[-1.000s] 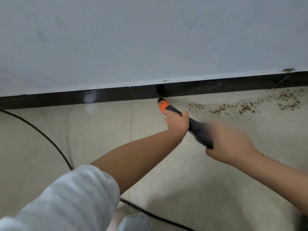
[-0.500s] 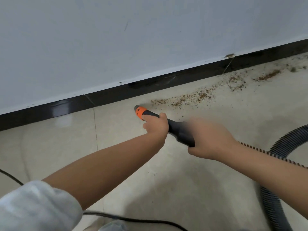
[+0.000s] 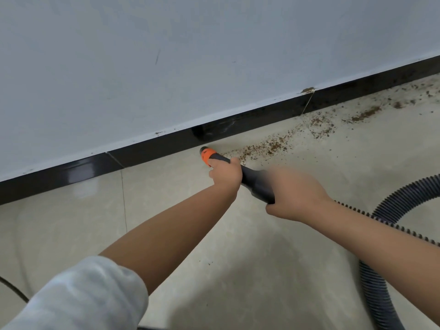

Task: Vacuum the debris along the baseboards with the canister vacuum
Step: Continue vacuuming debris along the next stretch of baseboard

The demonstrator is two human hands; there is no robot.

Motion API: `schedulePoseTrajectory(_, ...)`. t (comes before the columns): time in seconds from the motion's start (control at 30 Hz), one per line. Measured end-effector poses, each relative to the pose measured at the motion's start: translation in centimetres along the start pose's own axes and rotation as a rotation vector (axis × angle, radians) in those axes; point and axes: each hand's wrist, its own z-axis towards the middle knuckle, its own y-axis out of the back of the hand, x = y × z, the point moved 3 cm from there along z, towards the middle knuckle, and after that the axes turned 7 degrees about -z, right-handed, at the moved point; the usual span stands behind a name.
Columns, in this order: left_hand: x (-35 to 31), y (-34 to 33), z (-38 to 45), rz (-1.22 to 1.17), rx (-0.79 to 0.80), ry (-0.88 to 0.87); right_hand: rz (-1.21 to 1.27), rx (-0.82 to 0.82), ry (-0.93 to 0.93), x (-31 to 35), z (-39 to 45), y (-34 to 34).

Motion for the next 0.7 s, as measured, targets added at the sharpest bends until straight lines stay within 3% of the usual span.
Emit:
schedulePoseTrajectory(0.1, -0.2, -0.1, -0.5, -0.026, -0.025, 0.000, -0.010, -0.009, 0.044, -0.5, 0.0, 0.8)
schedulePoseTrajectory(0.23, 1.2, -0.7, -2.7, -0.096, -0.023, 0.131, -0.027, 0.051, 0.053, -1.6, -2.1, 0.6)
schedulePoseTrajectory(0.37, 2.3, -1.8, -4.8, -0.053, 0.031, 0.025, -0.065, 0.062, 0.041, -3.0, -4.2, 0.6)
schedulePoseTrajectory(0.5, 3.6, -2.6, -5.7, -0.126, 0.052, 0.205, -0.096, 0.070, 0.042, -3.4, -5.7, 0.4)
schedulePoseTrajectory(0.7, 2.8, -1.5, -3.8, -0.041, 0.028, 0.125, -0.072, 0.013, 0.043, -2.3, -4.2, 0.1)
